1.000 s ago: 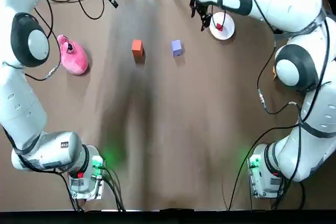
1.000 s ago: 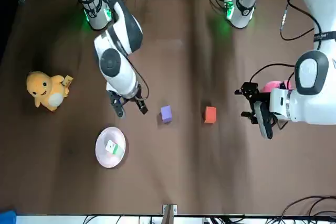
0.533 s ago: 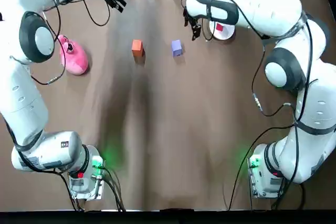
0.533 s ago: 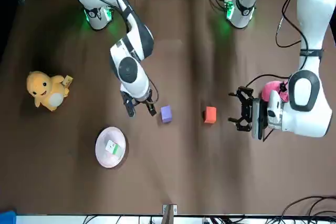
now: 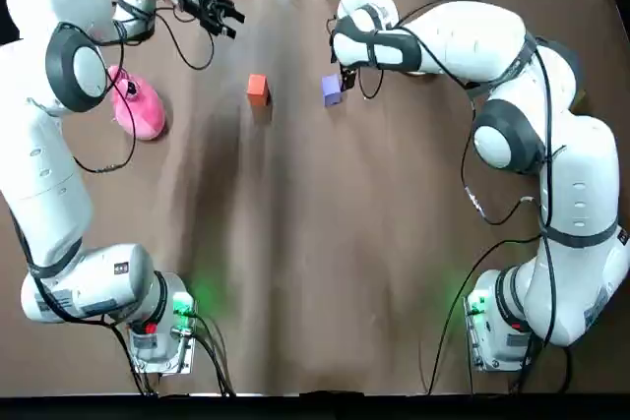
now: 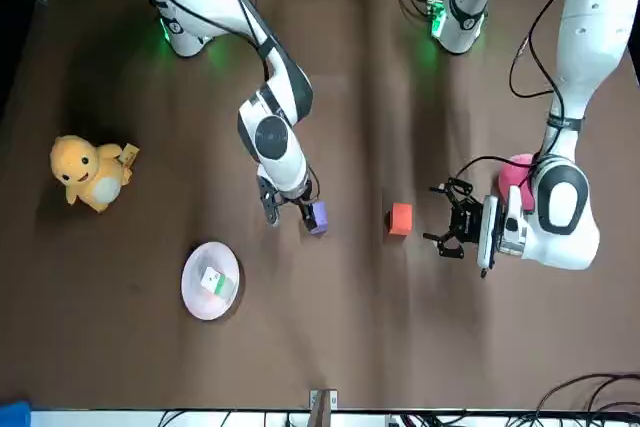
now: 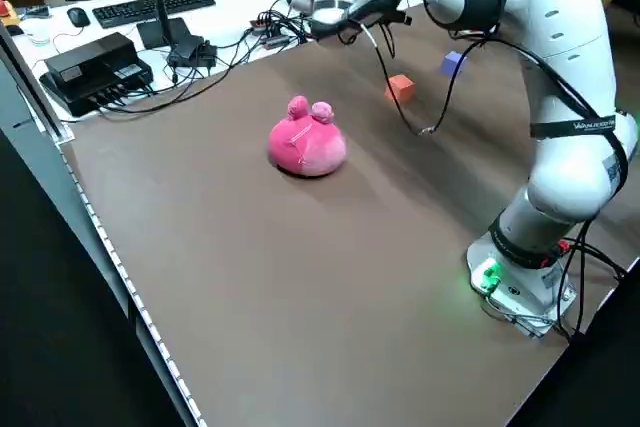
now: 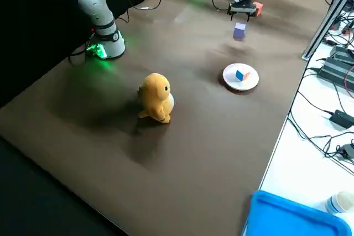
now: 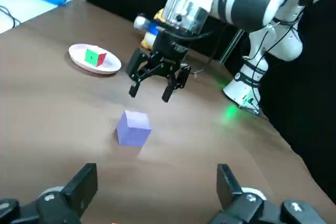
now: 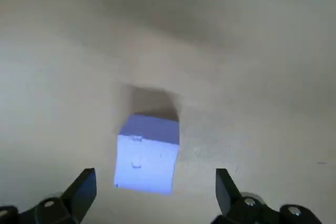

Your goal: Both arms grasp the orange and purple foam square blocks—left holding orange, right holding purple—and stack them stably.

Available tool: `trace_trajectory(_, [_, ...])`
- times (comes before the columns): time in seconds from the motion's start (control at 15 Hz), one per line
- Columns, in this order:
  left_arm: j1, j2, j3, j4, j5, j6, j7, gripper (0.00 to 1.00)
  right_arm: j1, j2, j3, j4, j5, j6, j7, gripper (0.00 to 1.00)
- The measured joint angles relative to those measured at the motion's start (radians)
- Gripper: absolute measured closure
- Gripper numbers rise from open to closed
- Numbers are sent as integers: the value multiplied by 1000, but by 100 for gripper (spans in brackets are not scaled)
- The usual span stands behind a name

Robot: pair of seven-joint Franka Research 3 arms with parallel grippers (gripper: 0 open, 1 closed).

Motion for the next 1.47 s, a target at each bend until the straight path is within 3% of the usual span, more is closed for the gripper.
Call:
trace_trajectory(0.6, [11,29,-3,-228,-231,111,605,0,11,86,0,74,5,2,53,0])
trace_trajectory(1.47, [10,145,-6,-233,-239,124,770,0,38,157,-7,120,5,2,92,4])
